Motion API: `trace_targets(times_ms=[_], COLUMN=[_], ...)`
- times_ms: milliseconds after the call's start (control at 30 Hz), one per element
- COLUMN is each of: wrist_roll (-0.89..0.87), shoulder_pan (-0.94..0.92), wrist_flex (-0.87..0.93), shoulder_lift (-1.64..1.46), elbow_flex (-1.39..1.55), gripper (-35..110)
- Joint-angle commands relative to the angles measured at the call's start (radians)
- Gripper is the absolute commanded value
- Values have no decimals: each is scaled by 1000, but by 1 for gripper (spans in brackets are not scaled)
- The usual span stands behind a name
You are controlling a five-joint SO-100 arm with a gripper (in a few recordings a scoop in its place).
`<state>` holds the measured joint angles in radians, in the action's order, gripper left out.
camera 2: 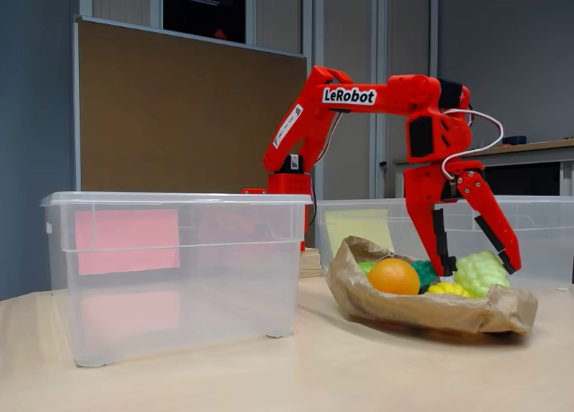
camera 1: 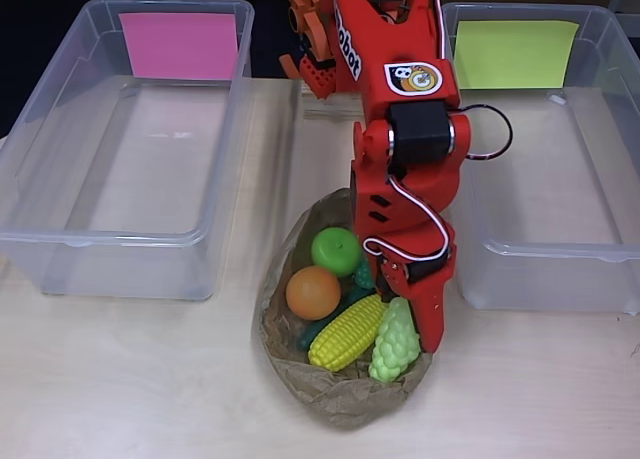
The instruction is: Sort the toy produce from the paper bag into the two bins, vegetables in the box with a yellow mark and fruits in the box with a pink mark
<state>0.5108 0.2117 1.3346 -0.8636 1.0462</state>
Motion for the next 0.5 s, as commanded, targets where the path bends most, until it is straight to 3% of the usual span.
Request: trace_targets(times_ms=[0, 200, 467], wrist_roll=[6, -12, -63], shoulder_pan=[-11, -23, -26], wrist_flex=[-11, -5, 230], shoulder_lift=[-9, -11, -80], elbow_flex=[-6, -40, -222], gripper=[29, 22, 22])
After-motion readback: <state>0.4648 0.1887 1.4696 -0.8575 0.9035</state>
